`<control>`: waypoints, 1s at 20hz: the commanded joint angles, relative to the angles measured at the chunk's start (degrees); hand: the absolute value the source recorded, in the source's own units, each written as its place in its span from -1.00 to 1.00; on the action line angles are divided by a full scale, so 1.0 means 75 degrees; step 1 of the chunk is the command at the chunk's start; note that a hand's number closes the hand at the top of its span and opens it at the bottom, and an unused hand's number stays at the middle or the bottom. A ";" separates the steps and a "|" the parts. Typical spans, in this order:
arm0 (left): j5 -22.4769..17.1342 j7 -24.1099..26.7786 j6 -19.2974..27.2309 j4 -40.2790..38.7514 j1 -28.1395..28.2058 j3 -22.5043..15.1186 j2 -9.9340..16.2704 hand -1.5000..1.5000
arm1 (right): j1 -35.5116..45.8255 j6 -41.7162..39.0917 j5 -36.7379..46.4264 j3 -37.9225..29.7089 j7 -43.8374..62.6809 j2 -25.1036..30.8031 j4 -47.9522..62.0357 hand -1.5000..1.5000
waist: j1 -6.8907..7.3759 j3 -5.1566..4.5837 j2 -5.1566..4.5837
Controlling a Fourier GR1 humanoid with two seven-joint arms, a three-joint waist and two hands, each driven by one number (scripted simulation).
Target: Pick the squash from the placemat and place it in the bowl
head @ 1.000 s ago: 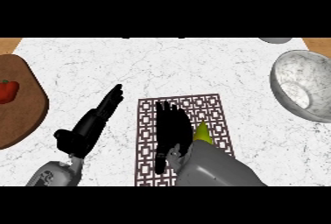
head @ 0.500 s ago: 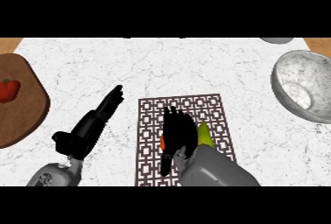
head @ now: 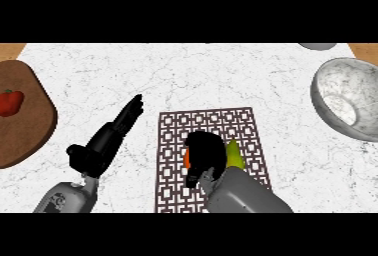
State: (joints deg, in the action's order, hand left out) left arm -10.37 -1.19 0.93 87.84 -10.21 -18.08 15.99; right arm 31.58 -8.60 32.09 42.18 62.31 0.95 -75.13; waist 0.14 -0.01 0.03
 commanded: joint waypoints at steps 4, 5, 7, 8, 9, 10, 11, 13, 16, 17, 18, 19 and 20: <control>0.0328 -0.0219 -0.0078 -0.0110 -0.0132 0.0124 -0.0336 0.00 | 0.0543 0.0906 0.0246 0.0476 0.0631 -0.0121 0.0451 1.00 | 0.0059 0.0001 -0.0011; 0.0374 0.0134 -0.0221 0.0329 0.0553 -0.0031 -0.0271 0.00 | 0.0436 0.0767 0.0494 0.0058 -0.0186 -0.0121 0.1075 1.00 | 0.0067 0.0001 -0.0009; 0.0187 0.0106 -0.0382 -0.0060 0.0278 0.0371 -0.0141 0.00 | 0.0405 0.0283 0.0750 -0.0766 -0.0393 0.0188 0.0645 1.00 | -0.0010 0.0000 -0.0006; 0.0161 -0.0512 -0.0240 0.0538 0.0050 0.0337 -0.0124 0.00 | 0.0391 0.0128 0.0522 -0.1073 -0.0810 0.0727 0.0650 1.00 | -0.0008 0.0004 -0.0001; 0.0149 -0.0145 -0.0422 0.0568 0.0490 0.0308 -0.0064 0.00 | 0.0180 0.0396 0.0748 -0.1070 -0.0921 0.0773 0.0772 1.00 | 0.0008 0.0002 0.0000; 0.0057 -0.0362 -0.0434 0.0301 0.0049 0.0465 -0.0044 0.00 | 0.0971 0.0084 0.0360 -0.1774 -0.1208 0.0991 0.1385 1.00 | 0.0034 0.0003 -0.0029; 0.0305 -0.0262 -0.0239 0.0433 0.0279 0.0134 -0.0267 0.00 | 0.0978 0.0002 0.0203 -0.2048 -0.1726 0.1537 0.1531 1.00 | 0.0045 0.0005 -0.0032; 0.0304 -0.0370 -0.0257 0.0376 0.0024 0.0270 -0.0262 0.00 | 0.0940 0.0381 0.0328 -0.2326 -0.2339 0.1854 0.2139 1.00 | 0.0048 0.0007 -0.0041; 0.0014 -0.0393 -0.0689 0.0638 0.0393 0.0648 0.0005 0.00 | 0.1605 -0.0007 0.0581 -0.2622 -0.2104 0.1595 0.2419 1.00 | 0.0067 0.0001 -0.0013; 0.0528 -0.0253 -0.0247 0.0432 0.0297 0.0254 -0.0499 0.00 | 0.1148 0.0264 0.0873 -0.2484 -0.2396 0.1799 0.2463 1.00 | 0.0026 0.0002 -0.0013; 0.0299 -0.0460 -0.0390 0.0975 0.0591 0.0302 -0.0230 0.00 | 0.1781 0.0311 0.1077 -0.2537 -0.2174 0.1853 0.3091 1.00 | 0.0140 0.0003 -0.0024; 0.0583 -0.0425 -0.0218 0.0695 0.0425 0.0192 -0.0353 0.00 | 0.1730 0.0300 0.1323 -0.2409 -0.1840 0.2050 0.2719 1.00 | 0.0061 0.0001 -0.0010; 0.0592 0.0105 -0.0346 0.0342 0.0640 0.0235 -0.0328 0.00 | 0.1533 0.0499 0.1583 -0.2293 -0.1519 0.2233 0.2275 1.00 | -0.0016 -0.0004 0.0006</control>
State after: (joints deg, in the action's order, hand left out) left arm -7.33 -2.96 -1.63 91.84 -7.06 -15.96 13.91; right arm 42.05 -6.61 39.29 24.92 48.27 14.54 -57.61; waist 0.49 0.00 -0.07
